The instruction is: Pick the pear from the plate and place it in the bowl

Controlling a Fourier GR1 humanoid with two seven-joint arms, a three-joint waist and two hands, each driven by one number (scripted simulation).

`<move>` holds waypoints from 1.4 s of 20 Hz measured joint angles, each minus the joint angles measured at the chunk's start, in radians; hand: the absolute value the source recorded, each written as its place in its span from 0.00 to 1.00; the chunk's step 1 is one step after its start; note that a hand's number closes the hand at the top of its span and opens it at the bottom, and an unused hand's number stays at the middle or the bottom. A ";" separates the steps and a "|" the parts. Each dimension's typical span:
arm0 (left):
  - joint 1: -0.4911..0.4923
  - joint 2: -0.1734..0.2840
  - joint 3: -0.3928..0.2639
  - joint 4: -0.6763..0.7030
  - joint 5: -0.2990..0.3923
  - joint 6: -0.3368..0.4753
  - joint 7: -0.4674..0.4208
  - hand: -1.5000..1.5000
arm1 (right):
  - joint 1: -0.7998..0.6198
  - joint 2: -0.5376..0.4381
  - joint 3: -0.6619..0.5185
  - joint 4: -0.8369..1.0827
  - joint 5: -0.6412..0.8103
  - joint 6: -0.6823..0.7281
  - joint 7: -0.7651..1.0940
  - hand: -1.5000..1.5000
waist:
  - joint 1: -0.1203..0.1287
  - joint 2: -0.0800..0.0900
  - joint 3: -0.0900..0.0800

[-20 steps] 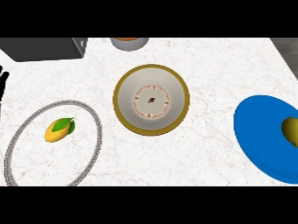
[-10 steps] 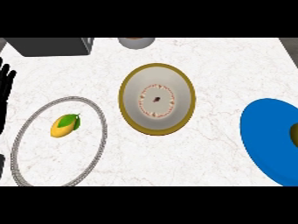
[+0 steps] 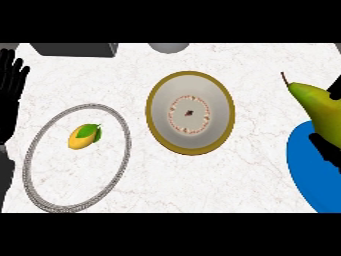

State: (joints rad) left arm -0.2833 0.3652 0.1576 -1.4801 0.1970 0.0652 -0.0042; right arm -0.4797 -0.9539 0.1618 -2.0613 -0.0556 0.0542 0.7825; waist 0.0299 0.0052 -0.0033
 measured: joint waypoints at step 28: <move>0.027 -0.024 0.024 -0.009 -0.020 -0.014 -0.020 0.50 | -0.268 0.811 0.265 0.969 0.443 -0.342 -0.184 0.00 | -0.009 0.002 0.004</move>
State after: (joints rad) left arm -0.2566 0.3407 0.1813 -1.4888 0.1773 0.0509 -0.0241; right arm -0.7475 -0.1433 0.4271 -1.0919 0.3872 -0.2875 0.5987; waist 0.0211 0.0069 0.0009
